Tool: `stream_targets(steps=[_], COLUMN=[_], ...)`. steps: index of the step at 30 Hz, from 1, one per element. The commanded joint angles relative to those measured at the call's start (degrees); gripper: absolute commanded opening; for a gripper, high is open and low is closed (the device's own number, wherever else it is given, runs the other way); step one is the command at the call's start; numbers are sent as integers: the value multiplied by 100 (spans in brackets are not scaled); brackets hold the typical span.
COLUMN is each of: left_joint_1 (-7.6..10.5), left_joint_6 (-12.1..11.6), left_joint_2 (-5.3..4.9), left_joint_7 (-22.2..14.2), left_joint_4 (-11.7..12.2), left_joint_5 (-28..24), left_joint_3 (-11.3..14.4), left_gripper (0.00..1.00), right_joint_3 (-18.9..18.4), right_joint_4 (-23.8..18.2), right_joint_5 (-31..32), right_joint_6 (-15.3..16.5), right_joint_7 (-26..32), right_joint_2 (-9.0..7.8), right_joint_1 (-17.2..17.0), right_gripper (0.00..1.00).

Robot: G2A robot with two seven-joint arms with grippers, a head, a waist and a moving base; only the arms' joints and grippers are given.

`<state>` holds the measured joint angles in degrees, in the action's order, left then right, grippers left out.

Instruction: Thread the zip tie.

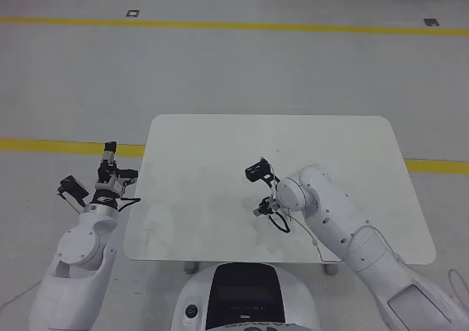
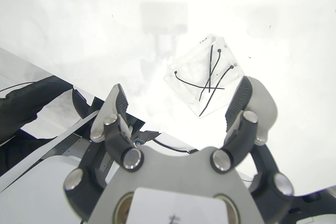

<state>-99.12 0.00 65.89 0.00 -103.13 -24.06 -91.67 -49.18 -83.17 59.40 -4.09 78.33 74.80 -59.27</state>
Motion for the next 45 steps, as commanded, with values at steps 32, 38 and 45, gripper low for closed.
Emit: stream_targets(steps=[32,38,45], left_joint_1=[0,0,0], left_joint_6=[0,0,0], left_joint_2=[0,0,0], left_joint_7=[0,0,0], left_joint_4=[0,0,0], left_joint_5=[0,0,0], left_joint_3=[0,0,0], left_gripper=[100,100,100], right_joint_3=[-356,-451,-384], right_joint_4=[-550,-487,-214], right_joint_5=[296,312,334], right_joint_6=[149,114,23], right_joint_7=[-234,-354,-502], right_joint_2=[-148,-163,-127], right_joint_1=[-476,-517,-439], right_gripper=[43,35,35])
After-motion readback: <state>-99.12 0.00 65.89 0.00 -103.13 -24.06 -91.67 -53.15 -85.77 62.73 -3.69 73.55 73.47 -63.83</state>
